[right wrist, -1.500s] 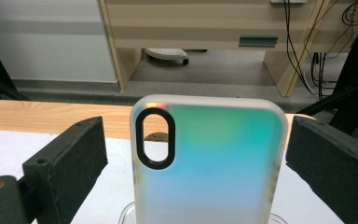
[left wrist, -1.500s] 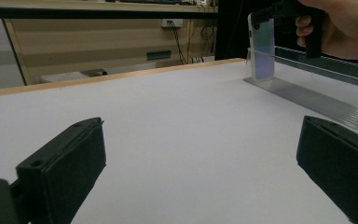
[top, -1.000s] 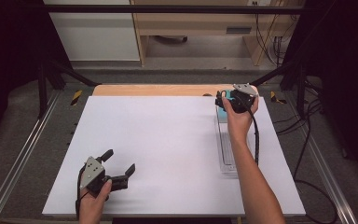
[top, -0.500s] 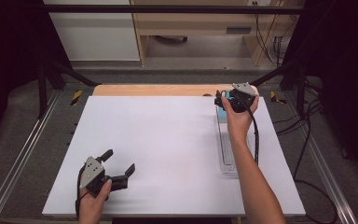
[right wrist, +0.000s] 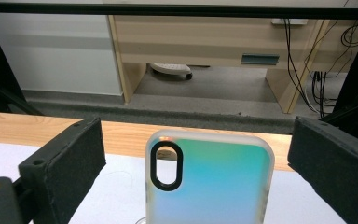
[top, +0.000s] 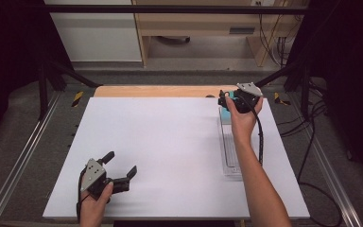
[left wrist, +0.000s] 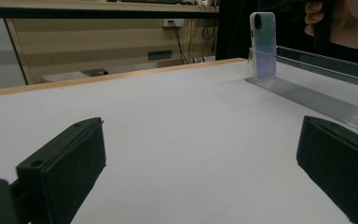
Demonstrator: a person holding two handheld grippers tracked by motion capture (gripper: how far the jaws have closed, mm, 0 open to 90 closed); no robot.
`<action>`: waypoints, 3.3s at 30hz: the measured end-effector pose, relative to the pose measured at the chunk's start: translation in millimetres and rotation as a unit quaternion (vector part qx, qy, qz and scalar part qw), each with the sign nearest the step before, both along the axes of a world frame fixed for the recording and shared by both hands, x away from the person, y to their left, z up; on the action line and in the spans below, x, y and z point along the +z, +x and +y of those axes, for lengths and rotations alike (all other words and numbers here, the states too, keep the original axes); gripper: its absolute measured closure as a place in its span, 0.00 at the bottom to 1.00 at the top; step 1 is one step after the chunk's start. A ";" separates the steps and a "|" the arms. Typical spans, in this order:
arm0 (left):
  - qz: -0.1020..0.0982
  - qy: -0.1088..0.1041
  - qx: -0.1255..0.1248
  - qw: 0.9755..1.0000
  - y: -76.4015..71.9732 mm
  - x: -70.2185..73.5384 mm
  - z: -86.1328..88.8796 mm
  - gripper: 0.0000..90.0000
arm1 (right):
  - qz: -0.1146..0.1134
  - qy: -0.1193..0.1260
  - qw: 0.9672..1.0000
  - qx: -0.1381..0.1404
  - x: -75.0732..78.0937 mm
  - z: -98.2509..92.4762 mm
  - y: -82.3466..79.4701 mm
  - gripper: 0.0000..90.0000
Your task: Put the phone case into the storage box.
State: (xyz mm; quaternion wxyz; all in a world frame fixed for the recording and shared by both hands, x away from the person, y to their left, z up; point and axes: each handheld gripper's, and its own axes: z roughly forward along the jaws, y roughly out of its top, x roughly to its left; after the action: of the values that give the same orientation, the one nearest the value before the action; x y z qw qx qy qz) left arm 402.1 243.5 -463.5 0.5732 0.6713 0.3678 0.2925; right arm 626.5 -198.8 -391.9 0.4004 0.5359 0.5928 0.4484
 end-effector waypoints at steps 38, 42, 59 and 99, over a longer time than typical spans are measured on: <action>-0.009 0.018 0.006 1.000 0.5 1.5 8.2 0.01 | -0.031 0.023 0.998 0.057 26.5 0.1 -37.3 0.06; -0.009 0.014 0.013 1.000 0.9 2.4 13.7 0.01 | -0.027 0.033 0.996 0.073 29.5 -5.4 -47.5 0.06; -0.004 -0.007 0.049 0.999 1.6 3.1 36.6 0.01 | -0.034 0.063 0.990 0.123 41.1 -30.1 -96.1 0.06; -0.014 -0.017 0.022 1.000 -2.3 6.5 55.6 0.01 | -0.078 0.045 0.982 0.168 23.5 -81.0 -170.5 0.04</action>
State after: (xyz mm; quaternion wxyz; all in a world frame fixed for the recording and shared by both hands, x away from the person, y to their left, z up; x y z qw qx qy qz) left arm 399.8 299.2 -457.0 0.5829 0.6492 0.3793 0.3079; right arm 455.9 -279.8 -368.4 0.3402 0.4098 0.6204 0.5757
